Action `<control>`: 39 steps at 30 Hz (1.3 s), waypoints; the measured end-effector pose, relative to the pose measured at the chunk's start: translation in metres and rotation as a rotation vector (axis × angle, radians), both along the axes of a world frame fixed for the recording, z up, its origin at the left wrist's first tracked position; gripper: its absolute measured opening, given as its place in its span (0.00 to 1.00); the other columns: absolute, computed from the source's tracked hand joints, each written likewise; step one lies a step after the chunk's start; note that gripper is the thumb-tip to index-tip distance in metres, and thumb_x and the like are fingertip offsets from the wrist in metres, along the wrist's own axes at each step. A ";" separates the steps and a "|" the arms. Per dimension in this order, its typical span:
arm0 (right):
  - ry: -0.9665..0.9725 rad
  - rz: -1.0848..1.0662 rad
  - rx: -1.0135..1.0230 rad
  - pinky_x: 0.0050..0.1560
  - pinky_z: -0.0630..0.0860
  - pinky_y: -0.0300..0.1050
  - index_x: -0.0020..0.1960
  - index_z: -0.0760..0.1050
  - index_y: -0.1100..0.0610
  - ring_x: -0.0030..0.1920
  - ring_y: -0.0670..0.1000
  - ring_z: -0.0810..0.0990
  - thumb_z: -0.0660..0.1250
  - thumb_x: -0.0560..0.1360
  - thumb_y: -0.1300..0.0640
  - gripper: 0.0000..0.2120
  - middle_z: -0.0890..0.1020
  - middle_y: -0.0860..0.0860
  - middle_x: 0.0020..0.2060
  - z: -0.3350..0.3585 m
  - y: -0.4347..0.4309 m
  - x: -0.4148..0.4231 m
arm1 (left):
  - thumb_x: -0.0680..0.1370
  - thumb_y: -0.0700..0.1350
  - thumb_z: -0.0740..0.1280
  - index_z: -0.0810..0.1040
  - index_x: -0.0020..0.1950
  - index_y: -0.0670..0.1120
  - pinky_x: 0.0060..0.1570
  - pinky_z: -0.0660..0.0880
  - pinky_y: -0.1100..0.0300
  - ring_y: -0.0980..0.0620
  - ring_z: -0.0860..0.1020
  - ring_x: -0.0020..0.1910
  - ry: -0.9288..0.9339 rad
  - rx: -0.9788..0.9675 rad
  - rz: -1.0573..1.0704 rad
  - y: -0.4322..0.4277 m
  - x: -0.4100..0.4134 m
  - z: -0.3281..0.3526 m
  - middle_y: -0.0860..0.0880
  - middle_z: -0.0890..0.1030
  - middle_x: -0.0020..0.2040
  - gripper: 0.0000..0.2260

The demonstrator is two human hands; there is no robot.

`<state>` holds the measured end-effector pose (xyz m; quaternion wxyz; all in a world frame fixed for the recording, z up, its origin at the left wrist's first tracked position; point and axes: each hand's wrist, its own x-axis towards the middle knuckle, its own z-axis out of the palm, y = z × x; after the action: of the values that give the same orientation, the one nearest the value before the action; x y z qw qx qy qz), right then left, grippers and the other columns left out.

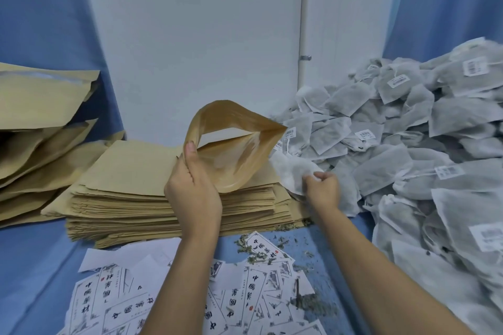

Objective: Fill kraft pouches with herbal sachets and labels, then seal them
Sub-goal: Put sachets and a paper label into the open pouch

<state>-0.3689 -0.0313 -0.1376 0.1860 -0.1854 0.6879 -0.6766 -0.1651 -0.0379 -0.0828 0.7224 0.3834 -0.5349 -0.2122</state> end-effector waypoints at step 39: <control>0.630 -0.001 -0.126 0.36 0.70 0.45 0.73 0.59 0.59 0.38 0.52 0.75 0.56 0.78 0.61 0.24 0.75 0.49 0.36 0.056 -0.003 0.028 | 0.83 0.52 0.54 0.77 0.51 0.32 0.32 0.67 0.70 0.56 0.73 0.33 0.111 -0.070 0.062 -0.016 0.007 0.004 0.44 0.75 0.32 0.24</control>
<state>-0.3408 -0.0341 -0.0820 -0.0483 -0.3965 0.6684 -0.6274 -0.1577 -0.0540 -0.0791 0.7702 0.3620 -0.4888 -0.1920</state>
